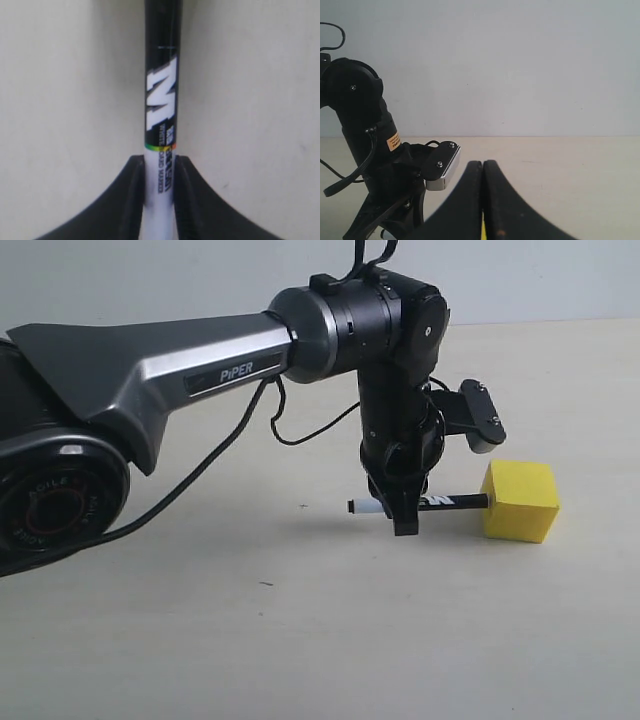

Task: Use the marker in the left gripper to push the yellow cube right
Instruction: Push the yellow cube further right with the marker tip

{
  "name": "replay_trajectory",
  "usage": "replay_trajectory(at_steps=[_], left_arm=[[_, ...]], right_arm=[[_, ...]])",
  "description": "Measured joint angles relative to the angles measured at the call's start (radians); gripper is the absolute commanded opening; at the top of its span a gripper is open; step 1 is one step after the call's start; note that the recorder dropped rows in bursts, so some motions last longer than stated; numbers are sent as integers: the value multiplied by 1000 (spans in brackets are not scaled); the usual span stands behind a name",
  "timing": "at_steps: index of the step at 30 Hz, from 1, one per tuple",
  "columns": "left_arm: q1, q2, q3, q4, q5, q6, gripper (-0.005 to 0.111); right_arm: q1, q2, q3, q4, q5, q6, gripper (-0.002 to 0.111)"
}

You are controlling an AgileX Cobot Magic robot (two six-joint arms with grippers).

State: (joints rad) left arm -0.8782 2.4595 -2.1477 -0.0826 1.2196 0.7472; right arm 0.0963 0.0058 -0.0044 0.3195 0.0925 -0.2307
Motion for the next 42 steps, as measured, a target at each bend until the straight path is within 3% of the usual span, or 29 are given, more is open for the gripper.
replay_trajectory(at_steps=[12, 24, 31, 42], left_arm=[[-20, 0, 0, 24, 0, 4, 0], [42, 0, 0, 17, 0, 57, 0], [8, 1, -12, -66, -88, 109, 0], [9, 4, -49, -56, -18, 114, 0]], right_arm=[[0, 0, 0, 0, 0, 0, 0], [0, 0, 0, 0, 0, 0, 0], [19, 0, 0, 0, 0, 0, 0], [19, 0, 0, 0, 0, 0, 0]])
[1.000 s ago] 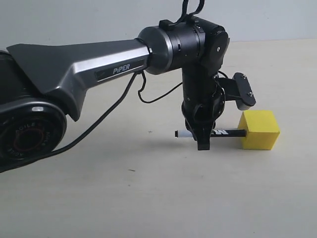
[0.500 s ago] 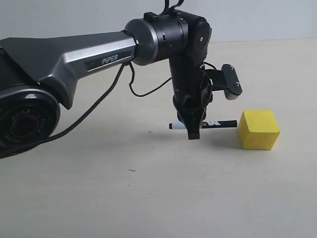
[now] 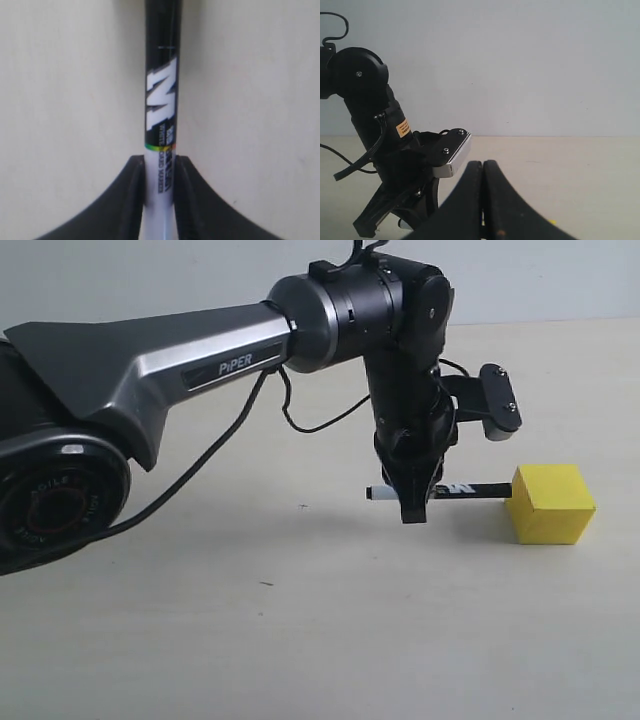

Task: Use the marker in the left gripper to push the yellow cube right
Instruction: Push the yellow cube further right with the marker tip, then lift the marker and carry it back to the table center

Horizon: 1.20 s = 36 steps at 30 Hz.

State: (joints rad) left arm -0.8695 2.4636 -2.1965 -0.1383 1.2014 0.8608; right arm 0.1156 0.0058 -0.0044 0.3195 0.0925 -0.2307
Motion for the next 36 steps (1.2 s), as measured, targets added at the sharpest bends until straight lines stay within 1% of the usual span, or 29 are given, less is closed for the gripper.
replay_trajectory(at_steps=[4, 6, 13, 18, 20, 22, 24, 26, 29, 31, 32, 34, 36], left_arm=[[17, 0, 0, 8, 14, -21, 0], [21, -2, 0, 30, 16, -65, 0], [31, -60, 5, 158, 18, -334, 0], [41, -109, 59, 179, 20, -481, 0], [50, -139, 112, 181, 18, -533, 0], [63, -178, 191, 181, 18, -573, 0], [78, -231, 297, 182, 15, -607, 0], [90, -295, 414, 185, -27, -648, 0], [111, -424, 618, 189, -198, -749, 0], [121, -524, 753, 184, -358, -842, 0], [125, -568, 809, 182, -405, -876, 0], [130, -633, 888, 174, -475, -934, 0], [130, -663, 927, 152, -489, -958, 0]], right_arm=[[0, 0, 0, 0, 0, 0, 0], [0, 0, 0, 0, 0, 0, 0], [0, 0, 0, 0, 0, 0, 0], [0, 0, 0, 0, 0, 0, 0], [0, 0, 0, 0, 0, 0, 0], [0, 0, 0, 0, 0, 0, 0], [0, 0, 0, 0, 0, 0, 0], [0, 0, 0, 0, 0, 0, 0], [0, 0, 0, 0, 0, 0, 0], [0, 0, 0, 0, 0, 0, 0], [0, 0, 0, 0, 0, 0, 0], [0, 0, 0, 0, 0, 0, 0], [0, 0, 0, 0, 0, 0, 0]])
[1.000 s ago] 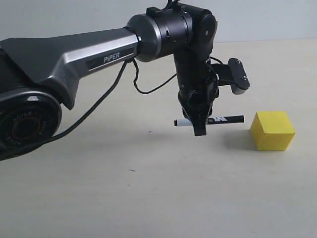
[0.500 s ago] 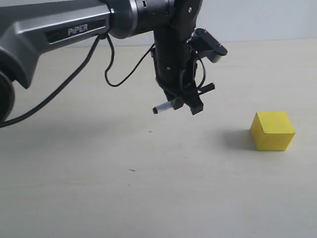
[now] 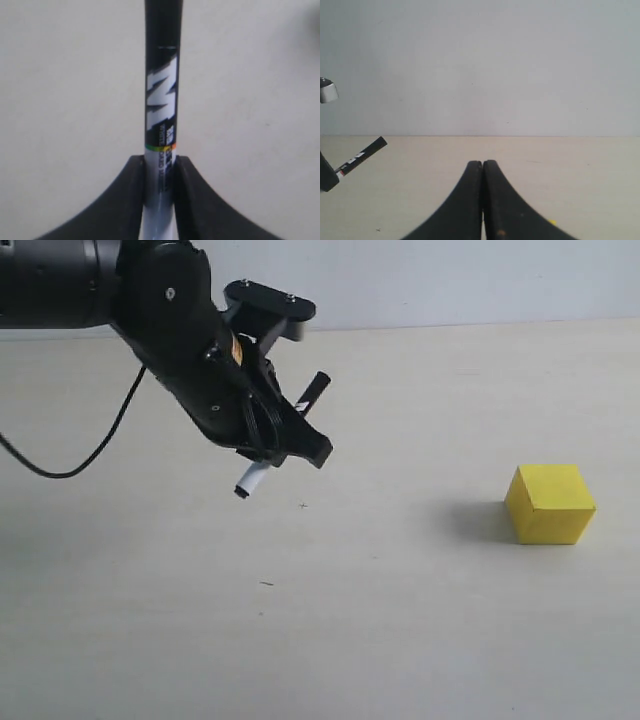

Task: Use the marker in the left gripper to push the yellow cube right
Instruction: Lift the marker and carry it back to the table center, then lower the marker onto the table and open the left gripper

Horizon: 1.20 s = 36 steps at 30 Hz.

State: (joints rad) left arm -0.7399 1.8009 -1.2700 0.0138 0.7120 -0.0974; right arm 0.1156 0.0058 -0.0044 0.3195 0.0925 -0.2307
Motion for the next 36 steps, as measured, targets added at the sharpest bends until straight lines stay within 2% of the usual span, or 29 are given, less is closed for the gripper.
replay_trajectory(at_steps=[4, 7, 11, 17, 23, 32, 36], left_arm=[[0, -1, 22, -137, -23, -32, 0], [-2, 25, 22, -211, -116, -107, 0], [2, 83, 22, -246, -189, -249, 0], [46, 205, 22, -261, -207, -346, 0], [50, 280, 22, -321, -297, -359, 0], [50, 286, 22, -335, -298, -362, 0], [50, 286, 22, -337, -289, -362, 8]], right_arm=[[0, 0, 0, 0, 0, 0, 0], [0, 0, 0, 0, 0, 0, 0], [0, 0, 0, 0, 0, 0, 0], [0, 0, 0, 0, 0, 0, 0], [0, 0, 0, 0, 0, 0, 0], [0, 0, 0, 0, 0, 0, 0], [0, 0, 0, 0, 0, 0, 0]])
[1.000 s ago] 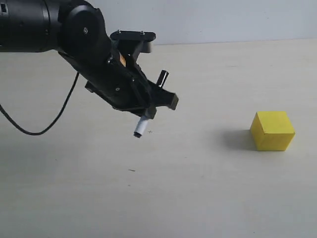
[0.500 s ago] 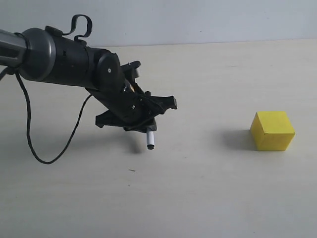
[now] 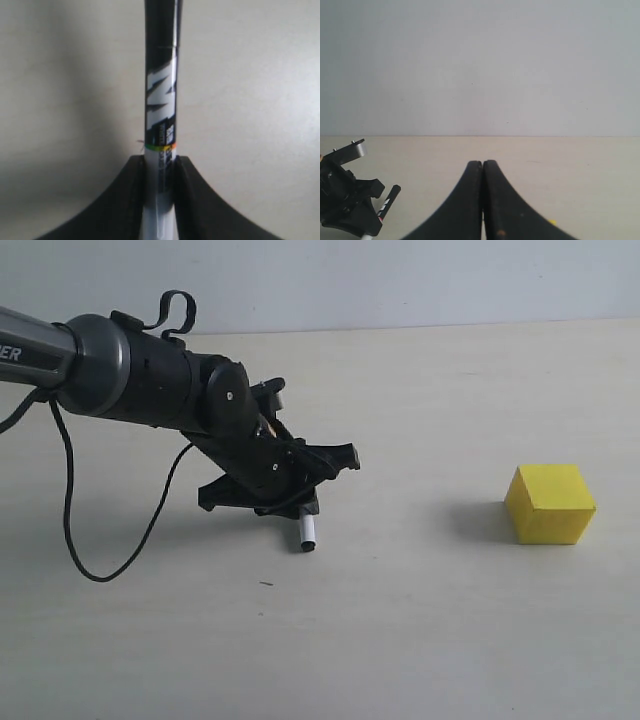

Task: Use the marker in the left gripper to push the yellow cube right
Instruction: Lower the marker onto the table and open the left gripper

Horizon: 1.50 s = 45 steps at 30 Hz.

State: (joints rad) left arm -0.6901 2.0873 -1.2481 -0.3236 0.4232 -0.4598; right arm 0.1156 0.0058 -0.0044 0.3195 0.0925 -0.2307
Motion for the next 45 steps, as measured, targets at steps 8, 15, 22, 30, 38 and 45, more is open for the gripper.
replay_trajectory(at_steps=[8, 15, 22, 30, 38, 45], left_arm=[[0, 2, 0, 0, 10, 0, 28], [0, 4, 0, 0, 12, 0, 28], [0, 4, 0, 0, 14, 0, 28], [10, 4, 0, 0, 16, 6, 27], [28, -22, 0, 0, 50, 6, 27], [28, -81, 0, 0, 74, 7, 27]], right_arm=[[0, 0, 0, 0, 0, 0, 0], [0, 0, 0, 0, 0, 0, 0], [0, 0, 0, 0, 0, 0, 0], [0, 0, 0, 0, 0, 0, 0], [0, 0, 0, 0, 0, 0, 0], [0, 0, 0, 0, 0, 0, 0]])
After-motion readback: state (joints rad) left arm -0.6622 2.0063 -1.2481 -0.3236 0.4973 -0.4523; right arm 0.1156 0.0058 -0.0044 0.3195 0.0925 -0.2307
